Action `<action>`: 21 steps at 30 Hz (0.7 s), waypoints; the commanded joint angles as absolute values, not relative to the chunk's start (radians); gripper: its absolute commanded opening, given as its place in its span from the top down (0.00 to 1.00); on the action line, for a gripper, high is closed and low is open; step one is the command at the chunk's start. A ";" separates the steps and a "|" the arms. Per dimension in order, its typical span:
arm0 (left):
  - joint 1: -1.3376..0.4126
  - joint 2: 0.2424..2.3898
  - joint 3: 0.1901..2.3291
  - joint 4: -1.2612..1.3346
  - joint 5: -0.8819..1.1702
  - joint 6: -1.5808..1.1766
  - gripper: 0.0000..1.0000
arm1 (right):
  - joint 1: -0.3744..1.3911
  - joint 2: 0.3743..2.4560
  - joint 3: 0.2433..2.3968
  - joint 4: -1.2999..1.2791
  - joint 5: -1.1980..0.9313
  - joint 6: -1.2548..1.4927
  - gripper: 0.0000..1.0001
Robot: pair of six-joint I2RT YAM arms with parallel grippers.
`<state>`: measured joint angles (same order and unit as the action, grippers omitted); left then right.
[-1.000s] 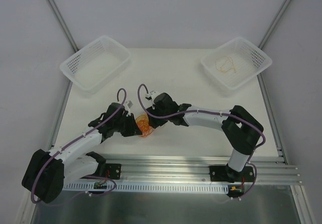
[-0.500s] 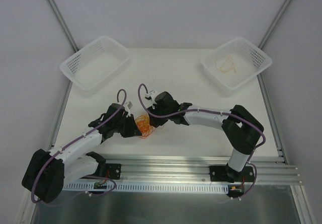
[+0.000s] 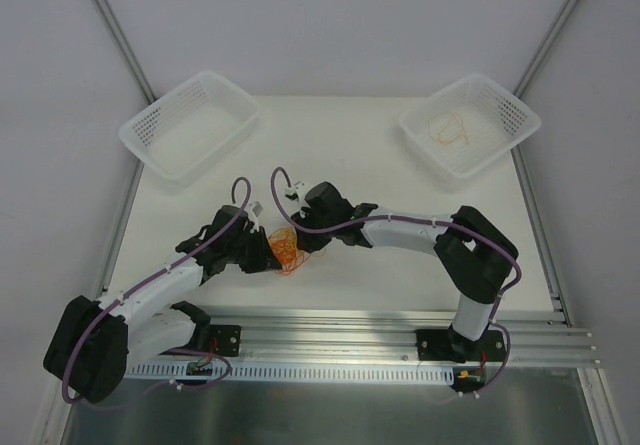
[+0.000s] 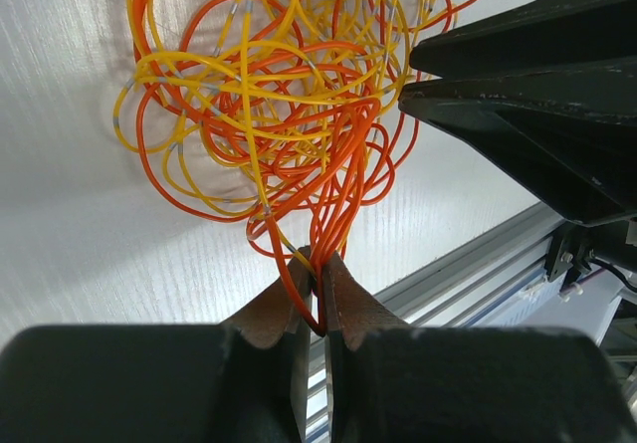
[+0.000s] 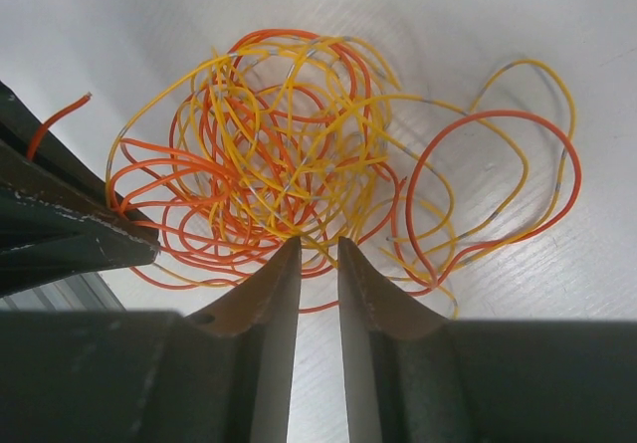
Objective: Untangle the cables
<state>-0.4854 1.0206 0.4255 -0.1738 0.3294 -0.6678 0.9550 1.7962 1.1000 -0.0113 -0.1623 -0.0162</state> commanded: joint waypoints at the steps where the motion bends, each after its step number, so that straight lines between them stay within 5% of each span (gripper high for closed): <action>1: -0.494 1.022 0.437 -0.186 0.302 -0.687 1.00 | 0.953 1.786 1.115 0.012 -0.181 -0.031 0.76; 15: -0.494 1.012 0.429 -0.186 0.258 -0.722 1.00 | 0.954 1.776 1.080 0.020 -0.213 -0.025 0.74; 21: -0.494 1.025 0.433 -0.187 0.230 -0.738 1.00 | 0.953 1.738 1.055 0.015 -0.206 -0.021 0.98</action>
<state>-0.4854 1.0206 0.4255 -0.1738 0.2661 -0.7151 0.9550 1.7962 1.0645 -0.0048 -0.1886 -0.0170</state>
